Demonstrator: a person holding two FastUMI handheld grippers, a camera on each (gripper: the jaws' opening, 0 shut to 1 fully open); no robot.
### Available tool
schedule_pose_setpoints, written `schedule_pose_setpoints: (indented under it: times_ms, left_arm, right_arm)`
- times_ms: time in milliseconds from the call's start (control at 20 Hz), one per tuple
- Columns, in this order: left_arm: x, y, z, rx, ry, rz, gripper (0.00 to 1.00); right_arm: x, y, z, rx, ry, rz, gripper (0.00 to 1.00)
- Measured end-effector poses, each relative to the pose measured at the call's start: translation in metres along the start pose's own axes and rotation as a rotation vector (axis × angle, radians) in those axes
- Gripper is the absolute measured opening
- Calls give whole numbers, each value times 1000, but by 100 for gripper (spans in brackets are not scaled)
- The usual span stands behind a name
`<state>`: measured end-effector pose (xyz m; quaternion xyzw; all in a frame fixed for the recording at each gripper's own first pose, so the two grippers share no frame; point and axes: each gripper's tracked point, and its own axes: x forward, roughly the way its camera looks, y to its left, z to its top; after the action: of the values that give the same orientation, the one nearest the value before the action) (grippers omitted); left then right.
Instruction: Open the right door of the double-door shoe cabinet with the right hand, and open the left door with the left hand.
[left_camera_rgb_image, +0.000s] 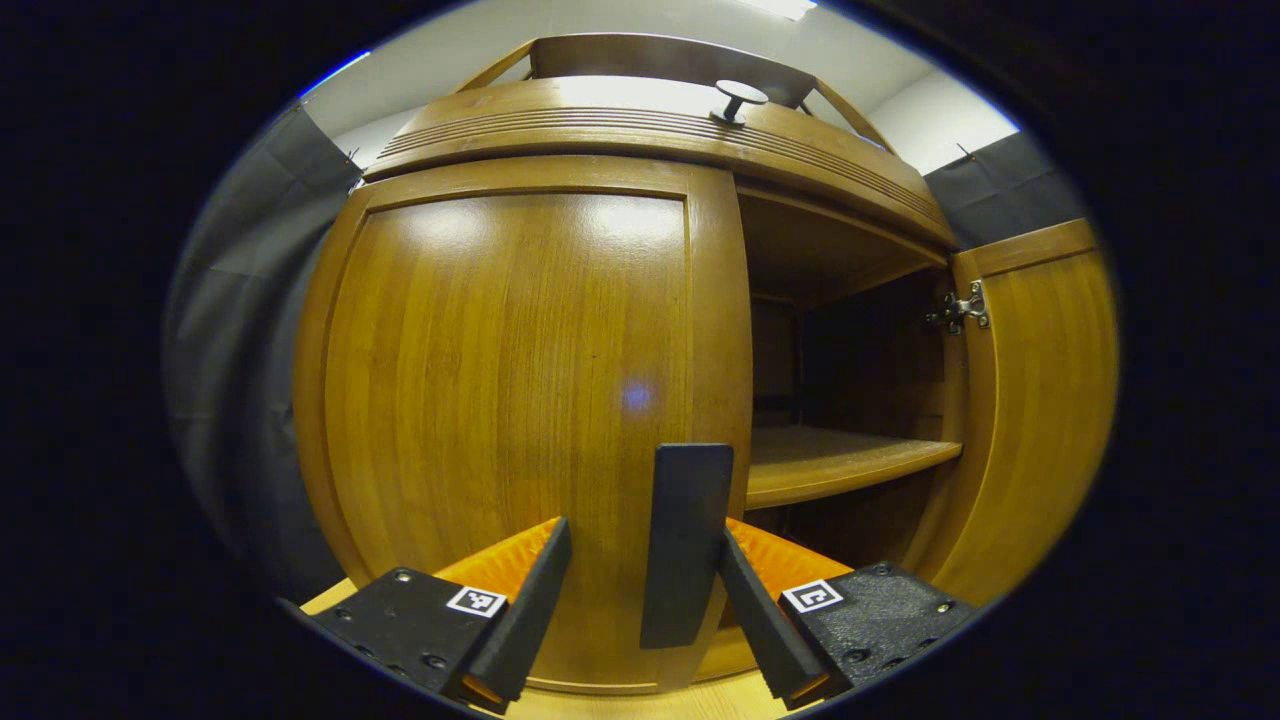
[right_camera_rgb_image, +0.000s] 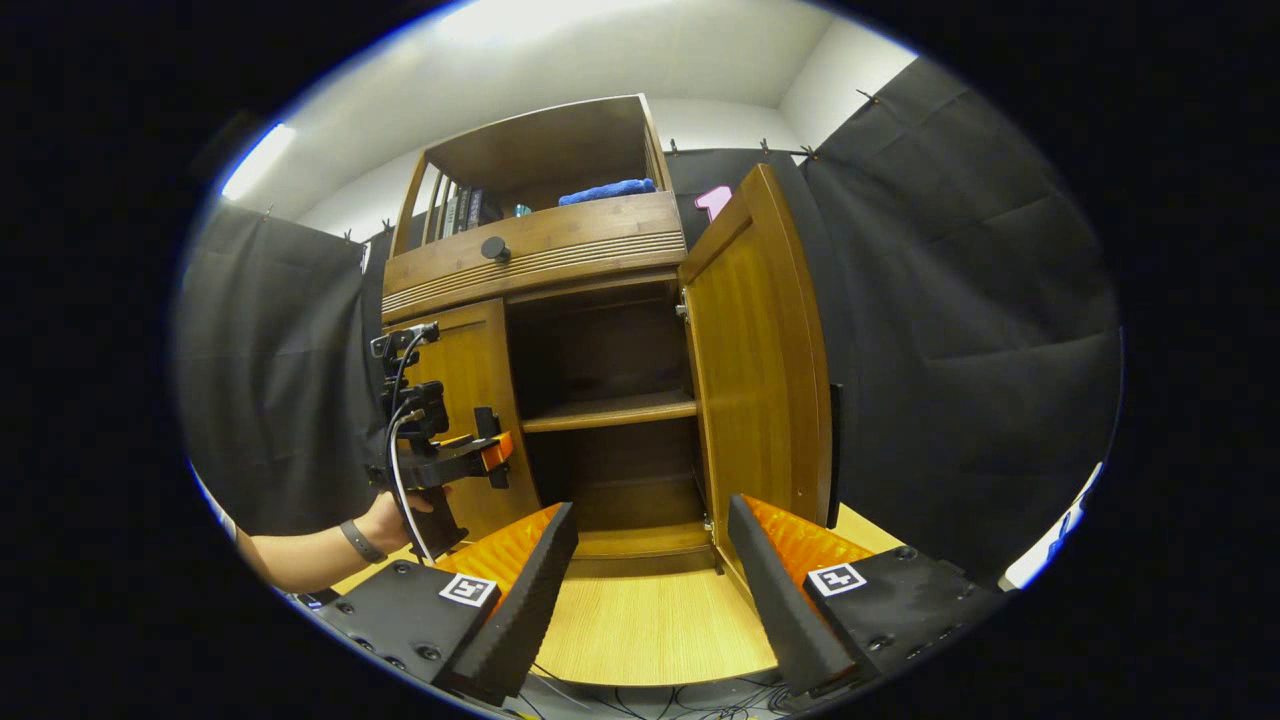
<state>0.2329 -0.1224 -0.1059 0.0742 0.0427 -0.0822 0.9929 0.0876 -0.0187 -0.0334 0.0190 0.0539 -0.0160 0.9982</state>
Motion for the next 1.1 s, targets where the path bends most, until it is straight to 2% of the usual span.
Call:
schedule_pose_setpoints:
  times_ms: [150,200,400,550,750,1100]
  left_arm:
    - [0,-6,0,-5,3,-8,80]
    - [-1,-7,-1,-23,0,-18,72]
    - [6,-18,-8,-112,14,-48,42]
    - [-1,-20,-7,-86,17,-61,29]
    - [-17,-17,0,-74,40,-79,25]
    - [-74,-7,0,-56,52,-95,25]
  right_arm:
    - [-2,-6,2,-8,-8,-15,98]
    - [-4,-7,2,-15,-8,-18,100]
    - [-8,-8,0,-30,-4,-21,98]
    - [-10,-4,-7,-25,11,-14,98]
    - [-10,2,-7,-26,12,-2,98]
    - [-11,9,-6,-43,11,16,98]
